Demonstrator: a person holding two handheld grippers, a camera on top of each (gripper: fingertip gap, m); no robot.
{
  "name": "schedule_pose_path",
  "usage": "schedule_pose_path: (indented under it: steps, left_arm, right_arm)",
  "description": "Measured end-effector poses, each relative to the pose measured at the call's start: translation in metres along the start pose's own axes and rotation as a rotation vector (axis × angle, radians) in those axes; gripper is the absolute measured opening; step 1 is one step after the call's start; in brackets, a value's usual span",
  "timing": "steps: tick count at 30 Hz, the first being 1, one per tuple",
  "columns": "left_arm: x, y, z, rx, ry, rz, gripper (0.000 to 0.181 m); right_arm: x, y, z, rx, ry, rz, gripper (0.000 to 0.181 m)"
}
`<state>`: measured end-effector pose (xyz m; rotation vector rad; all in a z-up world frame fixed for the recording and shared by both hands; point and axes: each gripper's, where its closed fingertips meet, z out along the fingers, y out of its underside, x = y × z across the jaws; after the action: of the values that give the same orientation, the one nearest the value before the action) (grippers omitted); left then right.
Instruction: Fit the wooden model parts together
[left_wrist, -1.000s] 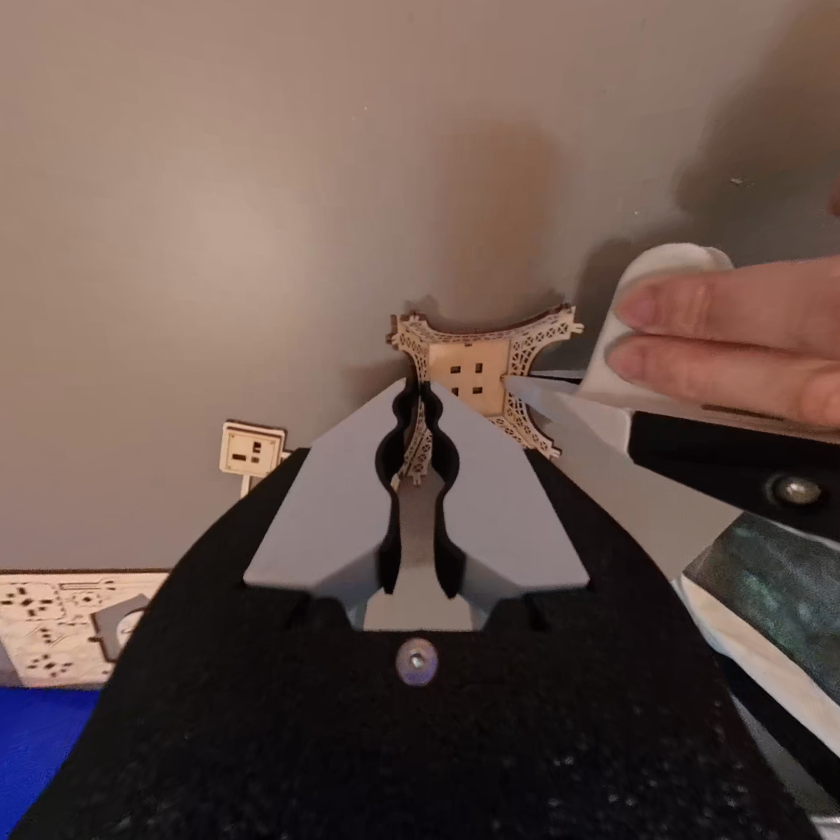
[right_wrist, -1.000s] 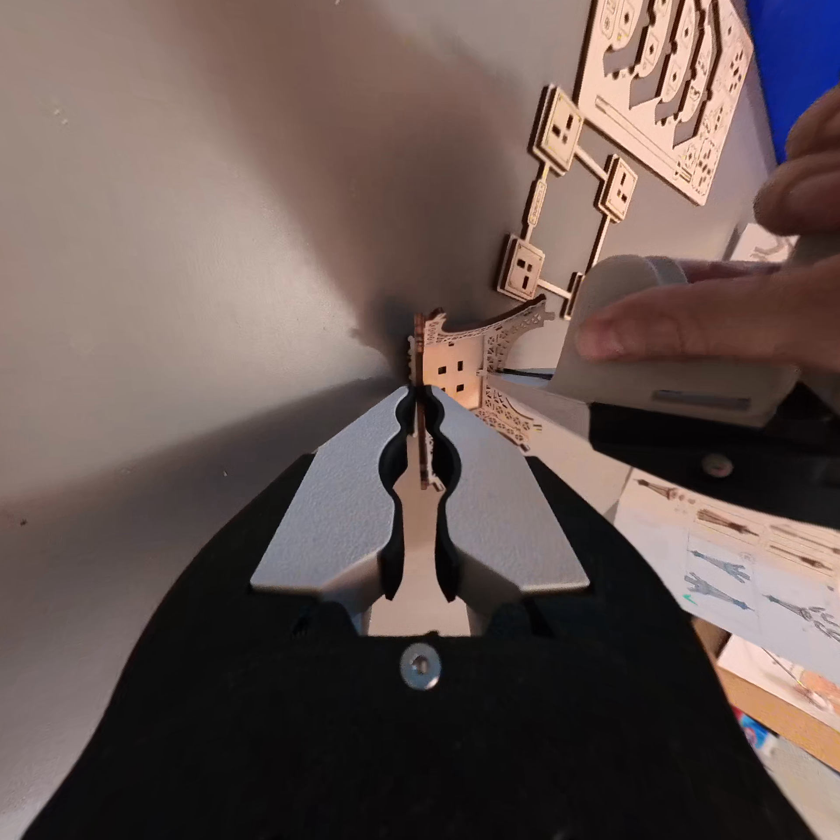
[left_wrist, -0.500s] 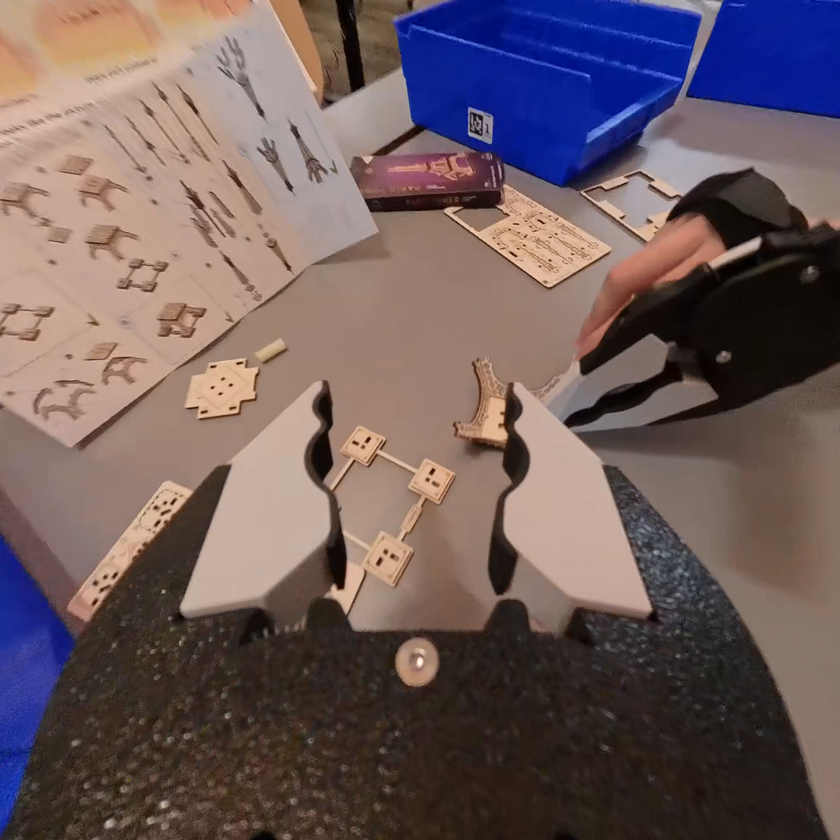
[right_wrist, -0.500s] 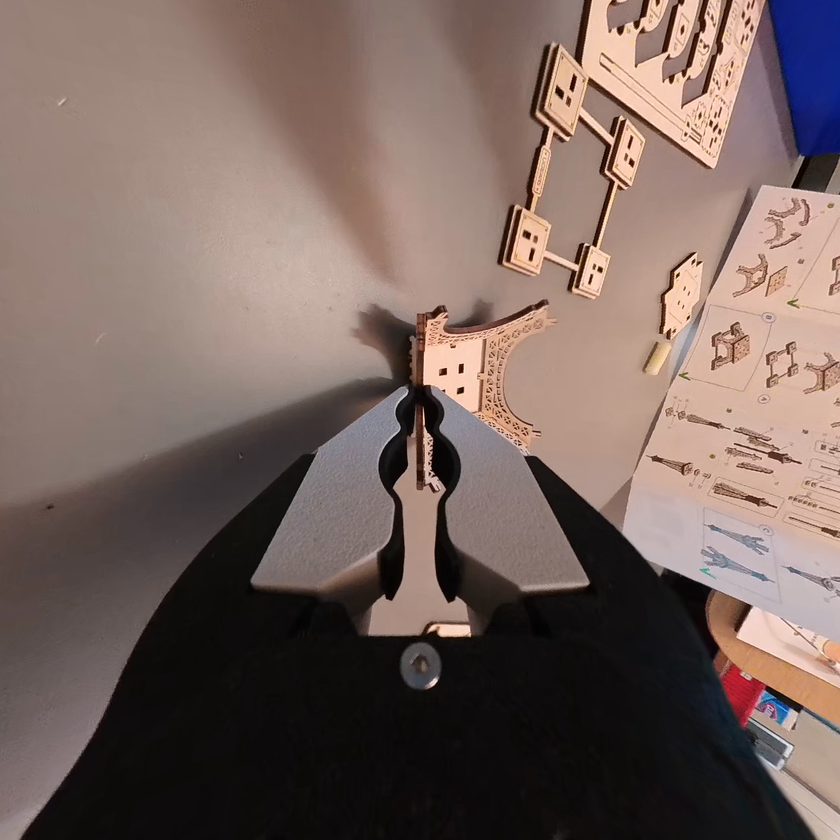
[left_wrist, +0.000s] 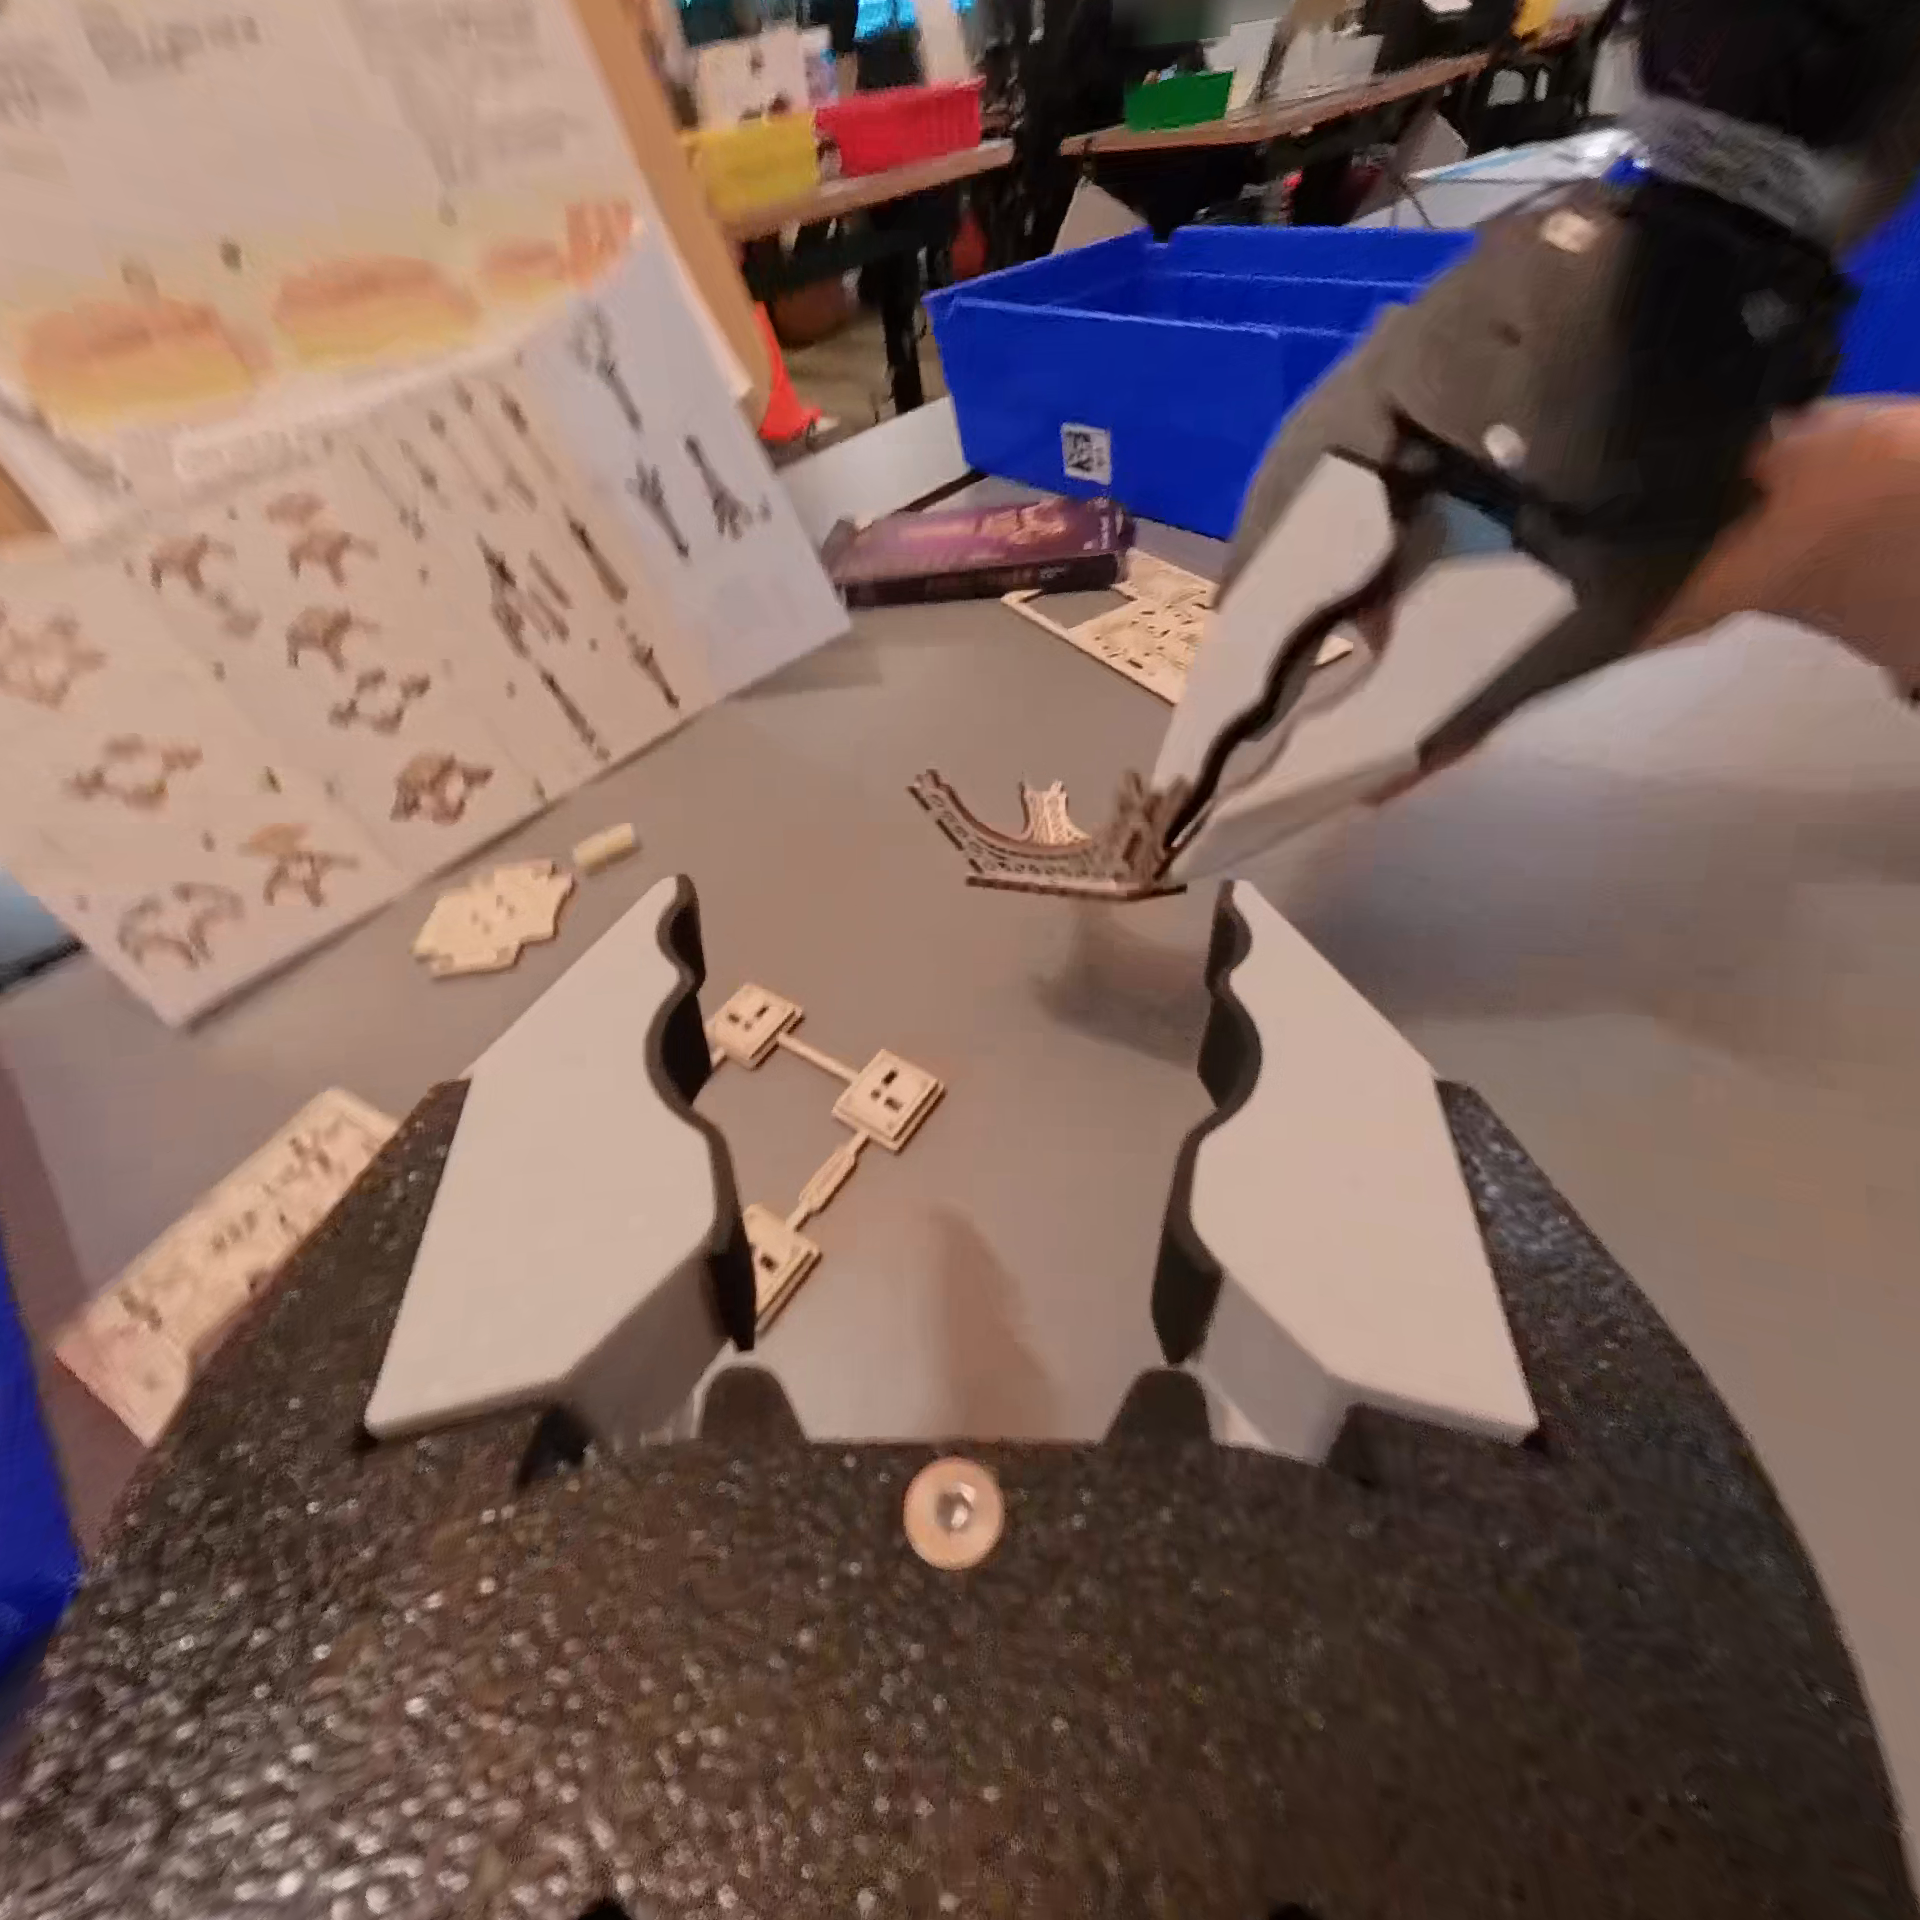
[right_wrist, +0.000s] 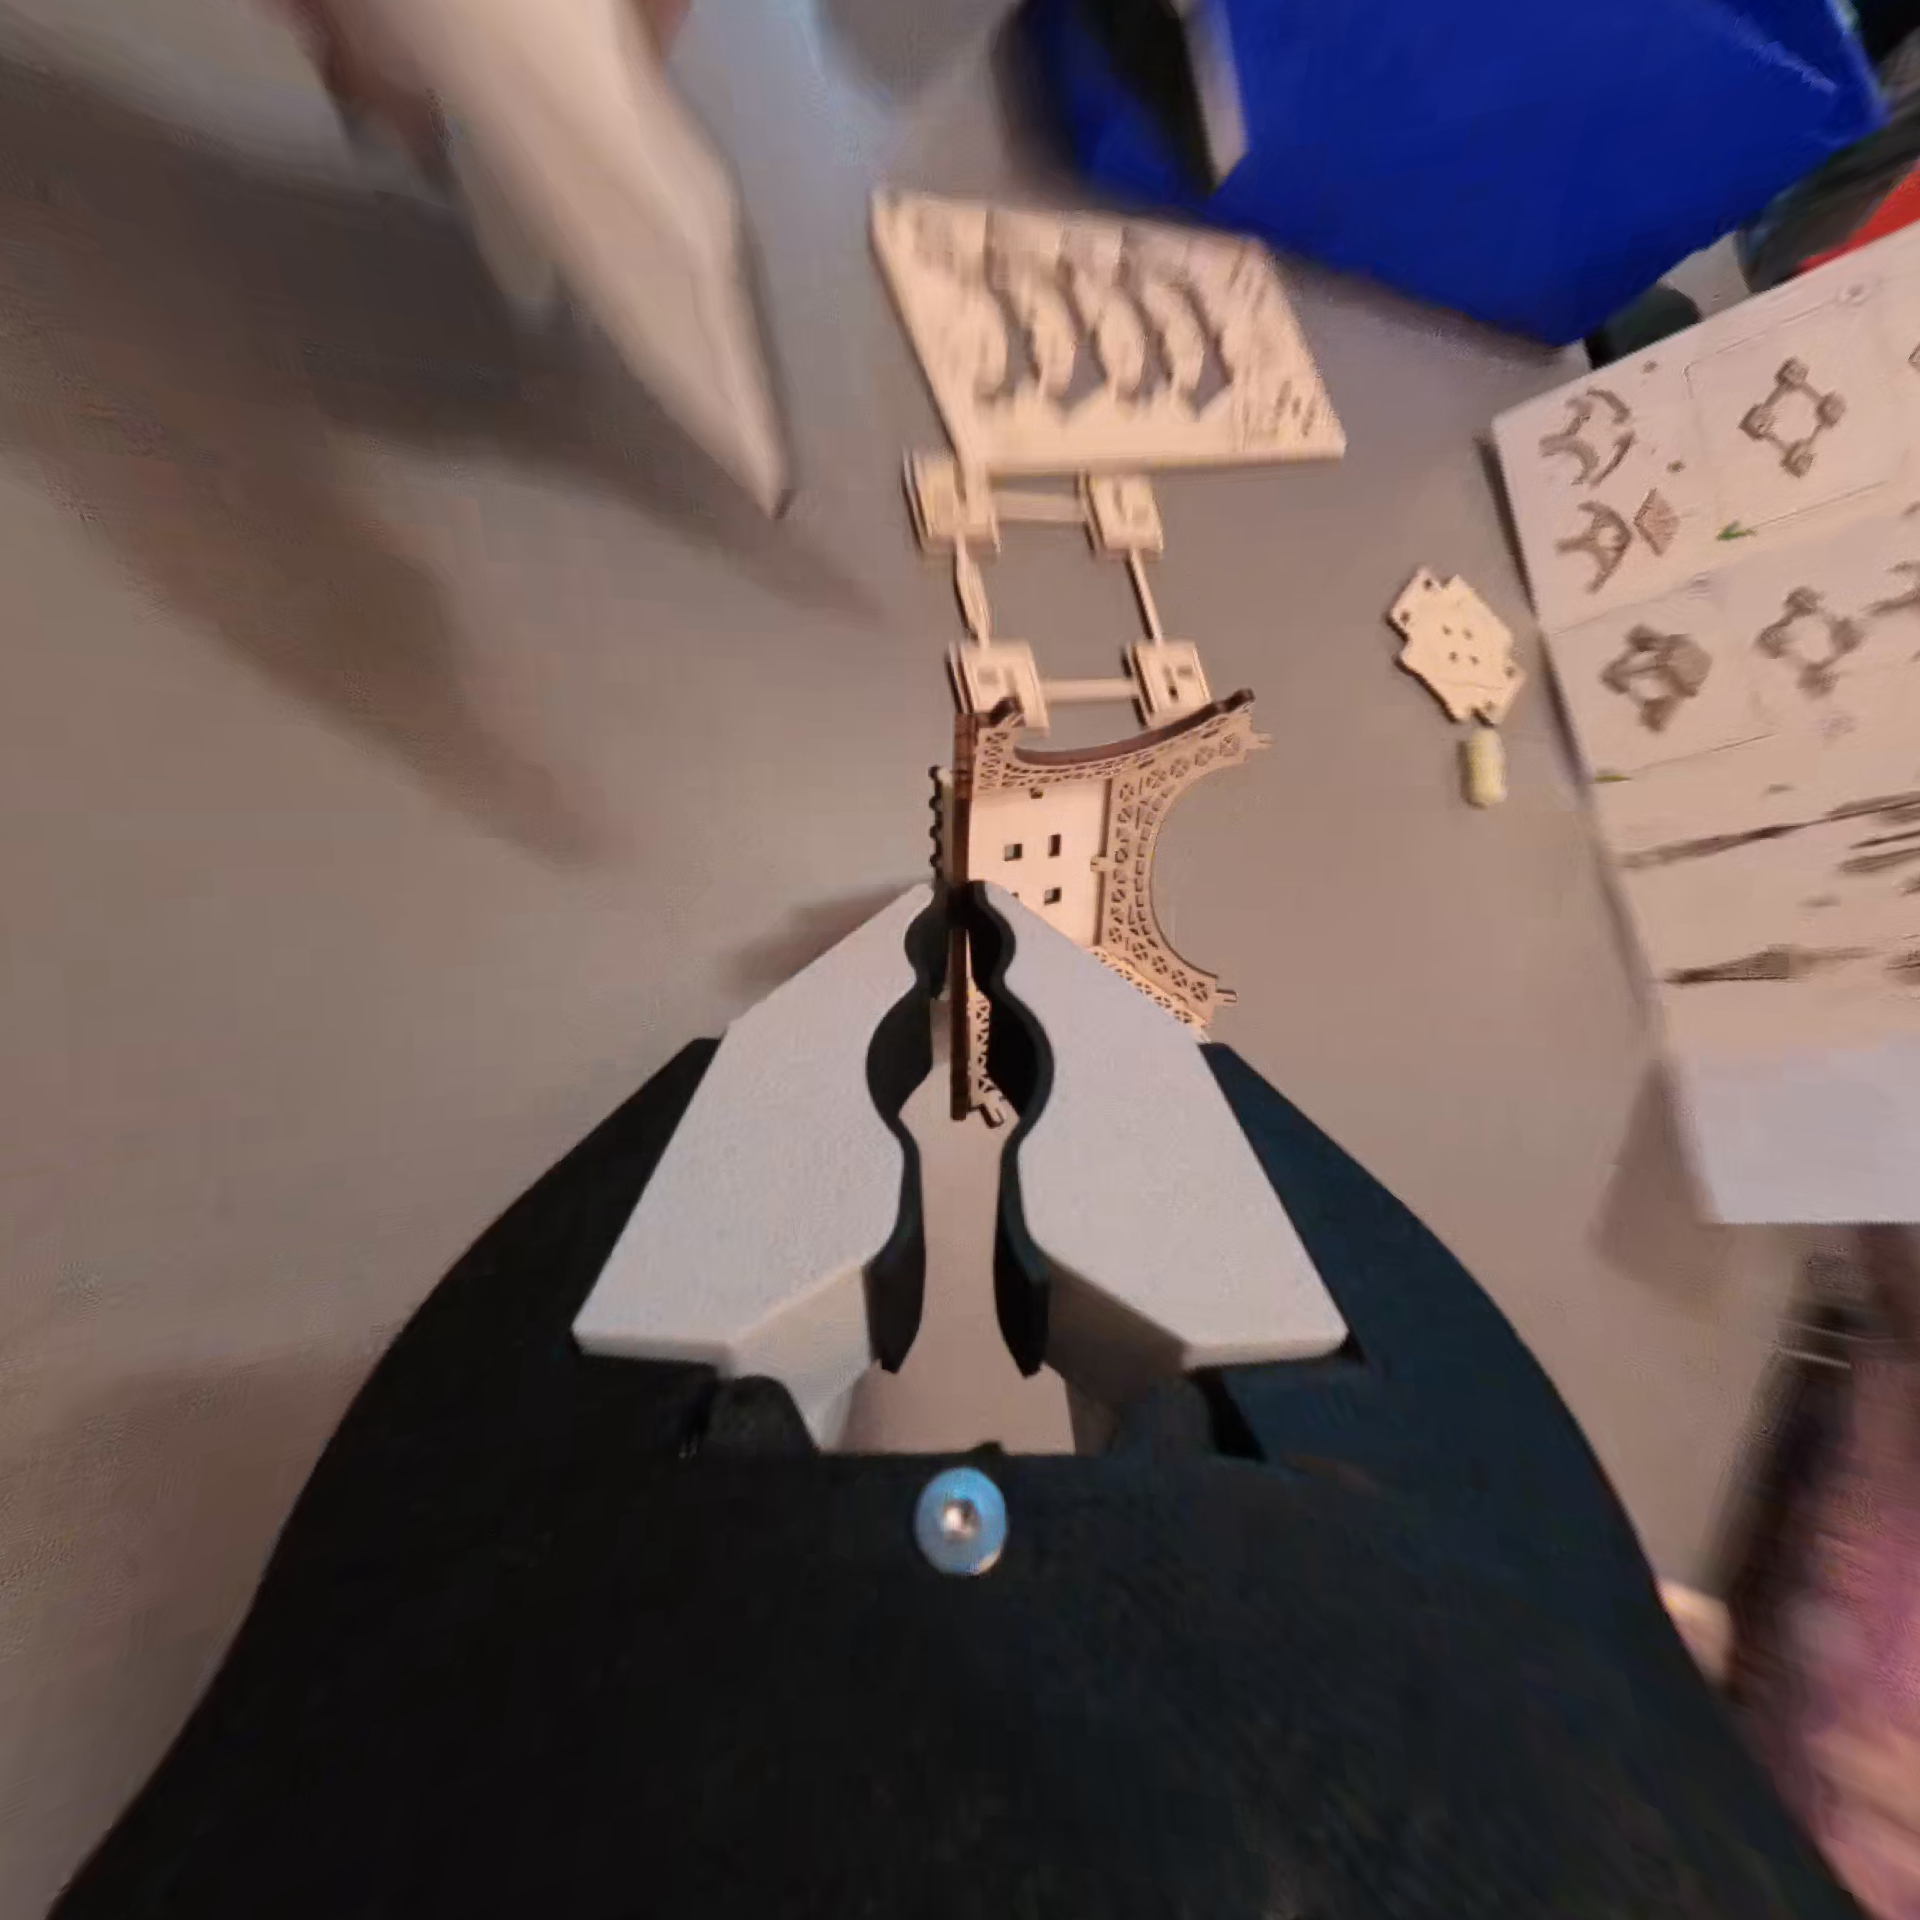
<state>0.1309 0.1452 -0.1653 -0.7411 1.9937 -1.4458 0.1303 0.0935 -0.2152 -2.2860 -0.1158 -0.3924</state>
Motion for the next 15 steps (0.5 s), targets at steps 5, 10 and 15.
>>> schedule_pose_path:
  steps: [5, 10, 15]
  left_arm:
    - [0.028, -0.021, 0.007, 0.045, -0.043, 0.477, 0.087]
    - [0.029, -0.037, 0.016, -0.034, -0.115, 0.840, 0.084]
    - [0.038, -0.044, 0.029, -0.044, -0.082, 0.962, 0.077]
  right_arm:
    - [0.009, -0.055, -0.049, 0.506, -0.386, 0.628, 0.000]
    - [0.024, -0.061, -0.073, 0.783, -0.703, 0.977, 0.000]
    - [0.022, -0.066, -0.079, 0.906, -0.852, 1.073, 0.000]
